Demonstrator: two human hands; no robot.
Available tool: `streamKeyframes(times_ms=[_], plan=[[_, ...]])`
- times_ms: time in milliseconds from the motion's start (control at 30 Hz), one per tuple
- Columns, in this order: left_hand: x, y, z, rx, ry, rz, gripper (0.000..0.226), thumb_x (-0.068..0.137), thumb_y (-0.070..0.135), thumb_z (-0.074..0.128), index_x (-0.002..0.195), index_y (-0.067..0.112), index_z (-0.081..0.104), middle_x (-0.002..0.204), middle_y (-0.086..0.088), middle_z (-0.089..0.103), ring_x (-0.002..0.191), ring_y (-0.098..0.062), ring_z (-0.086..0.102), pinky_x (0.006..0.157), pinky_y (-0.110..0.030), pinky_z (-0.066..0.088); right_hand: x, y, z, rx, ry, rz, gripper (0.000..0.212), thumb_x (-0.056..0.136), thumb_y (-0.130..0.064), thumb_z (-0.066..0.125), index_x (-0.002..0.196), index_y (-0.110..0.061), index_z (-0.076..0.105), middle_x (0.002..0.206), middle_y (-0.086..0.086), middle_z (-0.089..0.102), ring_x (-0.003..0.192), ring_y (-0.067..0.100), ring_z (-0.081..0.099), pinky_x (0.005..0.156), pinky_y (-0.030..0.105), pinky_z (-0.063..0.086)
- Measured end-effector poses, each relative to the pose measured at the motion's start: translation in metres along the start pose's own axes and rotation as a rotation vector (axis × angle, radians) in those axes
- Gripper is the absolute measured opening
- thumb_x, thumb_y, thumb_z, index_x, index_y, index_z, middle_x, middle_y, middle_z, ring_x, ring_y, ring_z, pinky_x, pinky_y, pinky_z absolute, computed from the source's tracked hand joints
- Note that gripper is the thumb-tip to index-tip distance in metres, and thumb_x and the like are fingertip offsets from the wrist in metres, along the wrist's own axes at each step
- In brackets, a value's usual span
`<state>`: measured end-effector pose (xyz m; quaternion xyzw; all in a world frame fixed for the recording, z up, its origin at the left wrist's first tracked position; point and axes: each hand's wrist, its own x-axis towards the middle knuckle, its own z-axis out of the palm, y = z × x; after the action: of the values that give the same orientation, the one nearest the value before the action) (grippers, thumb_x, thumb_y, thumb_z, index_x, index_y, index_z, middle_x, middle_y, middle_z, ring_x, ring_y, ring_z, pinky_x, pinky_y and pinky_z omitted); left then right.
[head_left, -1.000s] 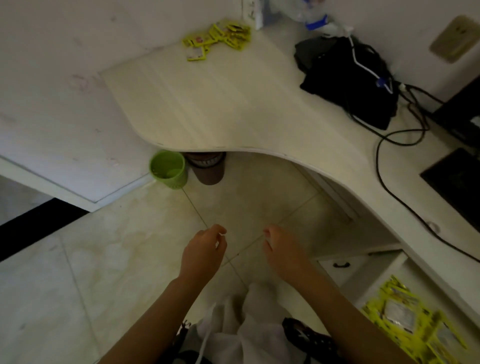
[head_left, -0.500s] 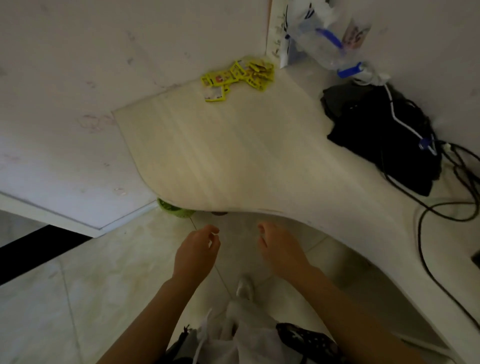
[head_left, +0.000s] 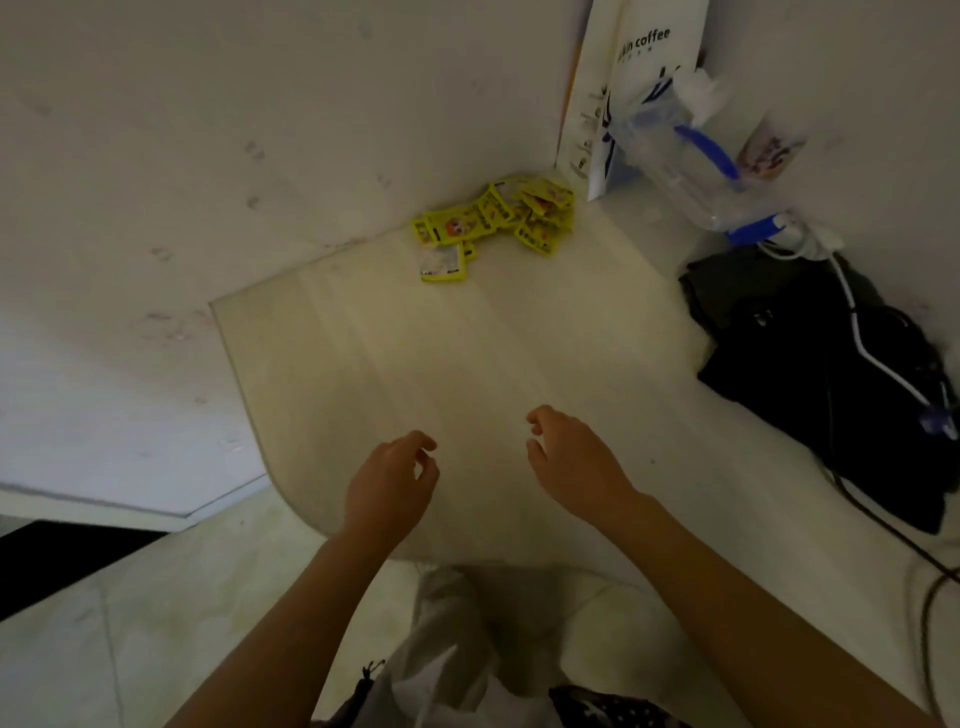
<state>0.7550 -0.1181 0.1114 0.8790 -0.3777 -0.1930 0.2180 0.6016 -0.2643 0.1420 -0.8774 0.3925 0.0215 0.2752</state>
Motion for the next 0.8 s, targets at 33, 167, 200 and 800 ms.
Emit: streamKeyframes(times_ms=[33, 167, 200, 800], plan=[[0.016, -0.001, -0.004, -0.006, -0.002, 0.009, 0.022, 0.092, 0.026, 0.052, 0.112, 0.026, 0.061, 0.097, 0.004, 0.066, 0.091, -0.014, 0.059, 0.079, -0.030, 0.050, 0.013, -0.001, -0.005, -0.003, 0.008, 0.005, 0.033, 0.097, -0.024, 0.041, 0.128, -0.014, 0.047, 0.120, 0.007, 0.059, 0.108, 0.023, 0.057, 0.089, 0.034, 0.049], [0.079, -0.002, -0.021, 0.022, -0.014, 0.043, 0.021, 0.091, 0.026, 0.052, 0.110, 0.028, 0.061, 0.096, 0.002, 0.066, 0.093, -0.018, 0.060, 0.079, -0.033, 0.050, 0.067, -0.004, -0.028, -0.023, 0.008, 0.035, 0.034, 0.096, -0.024, 0.043, 0.128, -0.012, 0.047, 0.121, 0.009, 0.059, 0.110, 0.026, 0.056, 0.091, 0.038, 0.049], [0.095, -0.001, -0.025, 0.036, -0.015, 0.062, 0.022, 0.091, 0.026, 0.051, 0.110, 0.027, 0.061, 0.097, 0.002, 0.066, 0.094, -0.018, 0.060, 0.079, -0.032, 0.050, 0.081, -0.003, -0.034, -0.029, 0.009, 0.044, 0.034, 0.096, -0.024, 0.043, 0.128, -0.012, 0.047, 0.122, 0.010, 0.059, 0.110, 0.026, 0.056, 0.091, 0.039, 0.049], [0.317, 0.039, -0.040, 0.273, -0.130, 0.136, 0.027, 0.092, 0.022, 0.047, 0.116, 0.019, 0.059, 0.120, -0.005, 0.057, 0.112, -0.027, 0.053, 0.085, -0.042, 0.049, 0.304, 0.036, -0.111, -0.113, 0.018, 0.122, 0.029, 0.095, -0.019, 0.047, 0.118, -0.003, 0.053, 0.120, 0.017, 0.059, 0.113, 0.033, 0.055, 0.092, 0.036, 0.043]])
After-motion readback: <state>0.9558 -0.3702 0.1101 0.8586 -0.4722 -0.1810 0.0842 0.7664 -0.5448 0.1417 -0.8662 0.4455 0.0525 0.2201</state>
